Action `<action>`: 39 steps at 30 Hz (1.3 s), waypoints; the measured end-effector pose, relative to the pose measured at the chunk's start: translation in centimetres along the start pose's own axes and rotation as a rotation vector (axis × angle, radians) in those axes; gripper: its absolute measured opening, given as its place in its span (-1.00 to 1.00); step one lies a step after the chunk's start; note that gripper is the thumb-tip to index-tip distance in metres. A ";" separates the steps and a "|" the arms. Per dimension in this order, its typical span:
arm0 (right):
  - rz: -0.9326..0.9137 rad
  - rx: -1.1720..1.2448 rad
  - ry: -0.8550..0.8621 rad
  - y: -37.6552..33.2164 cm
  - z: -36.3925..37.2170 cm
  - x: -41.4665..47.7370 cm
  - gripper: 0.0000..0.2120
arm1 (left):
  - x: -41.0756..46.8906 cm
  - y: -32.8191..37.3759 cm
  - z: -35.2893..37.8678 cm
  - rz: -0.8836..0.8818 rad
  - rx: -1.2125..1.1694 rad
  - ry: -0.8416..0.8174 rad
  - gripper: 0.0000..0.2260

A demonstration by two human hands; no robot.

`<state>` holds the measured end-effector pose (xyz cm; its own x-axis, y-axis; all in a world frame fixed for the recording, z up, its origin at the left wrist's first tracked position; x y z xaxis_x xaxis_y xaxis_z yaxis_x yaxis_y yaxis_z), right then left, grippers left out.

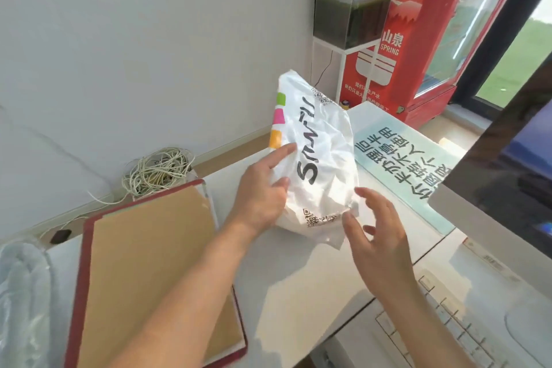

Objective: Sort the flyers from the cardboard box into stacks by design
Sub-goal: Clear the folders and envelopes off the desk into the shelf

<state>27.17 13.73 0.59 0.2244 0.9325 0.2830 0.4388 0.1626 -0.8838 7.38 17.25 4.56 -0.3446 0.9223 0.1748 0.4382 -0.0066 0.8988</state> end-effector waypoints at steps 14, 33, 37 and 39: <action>-0.162 -0.428 -0.555 -7.2 14.8 -11.7 -0.55 | -17.7 -15.6 -22.0 -0.526 0.553 0.138 -0.33; -0.194 -0.461 -0.262 -1.6 15.5 -3.7 -0.67 | -15.8 -16.9 -17.8 -0.353 1.037 -0.232 -0.26; 0.056 -0.347 0.070 -1.5 9.3 2.7 -0.75 | -15.3 -16.5 -17.4 -0.396 1.086 -0.227 -0.23; 0.066 -0.216 0.176 -3.4 6.4 5.6 -0.76 | -15.1 -16.0 -17.2 -0.395 1.110 -0.233 -0.26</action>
<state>21.33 20.46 2.80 0.3980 0.8653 0.3047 0.5894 0.0134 -0.8077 -8.68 -3.22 -5.58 -0.5080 0.8342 -0.2148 0.8520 0.5233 0.0173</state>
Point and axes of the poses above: each hand's wrist, its own x-axis towards the middle knuckle, its own z-axis out of the palm, y = z × x, the point moved 8 cm from there along x, towards the middle knuckle, and after that the axes turned 12 degrees about y, right-handed, at the moved point
